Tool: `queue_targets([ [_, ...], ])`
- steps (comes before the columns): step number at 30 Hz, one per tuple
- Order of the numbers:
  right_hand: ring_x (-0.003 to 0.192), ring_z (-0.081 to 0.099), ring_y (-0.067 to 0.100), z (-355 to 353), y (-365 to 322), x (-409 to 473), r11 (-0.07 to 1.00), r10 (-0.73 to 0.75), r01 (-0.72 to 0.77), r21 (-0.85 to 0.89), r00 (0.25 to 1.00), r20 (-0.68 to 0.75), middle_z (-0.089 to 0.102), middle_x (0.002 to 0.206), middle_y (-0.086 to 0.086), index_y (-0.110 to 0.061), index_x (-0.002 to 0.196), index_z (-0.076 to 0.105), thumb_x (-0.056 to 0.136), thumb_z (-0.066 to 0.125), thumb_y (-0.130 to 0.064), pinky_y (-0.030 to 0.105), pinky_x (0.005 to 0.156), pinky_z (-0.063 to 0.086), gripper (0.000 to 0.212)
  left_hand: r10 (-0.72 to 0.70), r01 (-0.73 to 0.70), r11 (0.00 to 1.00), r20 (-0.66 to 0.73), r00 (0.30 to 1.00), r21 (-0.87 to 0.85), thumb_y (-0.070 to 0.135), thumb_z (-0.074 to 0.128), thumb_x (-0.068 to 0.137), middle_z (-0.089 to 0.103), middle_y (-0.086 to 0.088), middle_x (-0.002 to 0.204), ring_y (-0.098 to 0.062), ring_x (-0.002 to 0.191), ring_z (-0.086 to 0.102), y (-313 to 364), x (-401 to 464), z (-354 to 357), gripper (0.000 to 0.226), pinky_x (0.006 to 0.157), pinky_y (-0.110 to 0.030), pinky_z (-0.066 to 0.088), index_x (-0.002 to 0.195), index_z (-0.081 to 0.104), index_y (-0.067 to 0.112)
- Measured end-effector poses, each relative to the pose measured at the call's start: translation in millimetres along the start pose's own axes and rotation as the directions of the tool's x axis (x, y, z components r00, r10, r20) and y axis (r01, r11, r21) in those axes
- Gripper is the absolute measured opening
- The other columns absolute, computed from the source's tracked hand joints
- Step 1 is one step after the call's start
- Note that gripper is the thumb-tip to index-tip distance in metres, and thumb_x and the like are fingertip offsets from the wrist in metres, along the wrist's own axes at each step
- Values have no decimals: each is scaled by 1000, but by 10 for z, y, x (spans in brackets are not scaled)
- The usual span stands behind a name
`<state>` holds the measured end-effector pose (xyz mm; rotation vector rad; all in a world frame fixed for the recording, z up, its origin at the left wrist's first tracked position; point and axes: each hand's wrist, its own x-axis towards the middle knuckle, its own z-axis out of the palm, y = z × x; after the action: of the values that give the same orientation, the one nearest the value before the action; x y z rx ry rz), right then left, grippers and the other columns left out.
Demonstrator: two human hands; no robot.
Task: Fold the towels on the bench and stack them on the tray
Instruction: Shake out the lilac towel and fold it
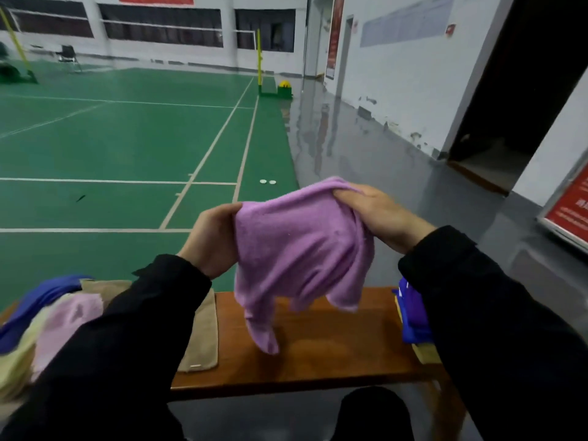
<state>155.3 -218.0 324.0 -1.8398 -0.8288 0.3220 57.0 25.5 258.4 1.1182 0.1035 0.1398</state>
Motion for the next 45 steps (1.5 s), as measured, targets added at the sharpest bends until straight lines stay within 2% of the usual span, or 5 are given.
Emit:
queue_targets([
  [12,83,64,8,199,-162,522,951,-205,192,-242,978,-31,73,91,4,-13,100,75,89,80,-26,25,78,51,18,-54,-180,708,306,950,683,18,83,84,74,-2,121,-17,114,69,-200,3,340,40,102,-42,54,121,69,18],
  [17,126,54,21,306,1041,480,969,245,-201,143,858,-451,57,134,3,-14,138,55,96,71,-29,30,101,42,48,-143,149,988,105,984,-45,33,56,103,68,-20,117,-33,109,67,-509,-16,431,40,96,-40,56,128,59,2],
  [21,112,60,26,912,2091,-371,444,775,-290,848,599,-201,62,132,15,-15,145,49,100,54,-52,37,93,43,58,-191,233,903,148,970,-361,46,51,102,64,-17,122,-29,115,62,-539,-23,429,61,100,-41,52,144,50,2],
  [26,131,54,44,1512,2053,-817,-73,452,-419,905,795,405,58,139,28,2,137,60,65,76,-71,56,118,32,104,-236,257,911,105,966,-322,15,54,98,71,-23,97,-29,85,71,-509,22,612,30,87,-39,57,103,72,-9],
  [45,127,60,36,1183,1323,-491,276,243,-325,905,934,261,61,138,26,3,137,60,71,93,-32,48,111,47,82,-186,187,981,30,982,-55,8,54,96,71,-25,95,-31,82,72,-152,-175,279,24,67,-33,62,109,71,-3],
])
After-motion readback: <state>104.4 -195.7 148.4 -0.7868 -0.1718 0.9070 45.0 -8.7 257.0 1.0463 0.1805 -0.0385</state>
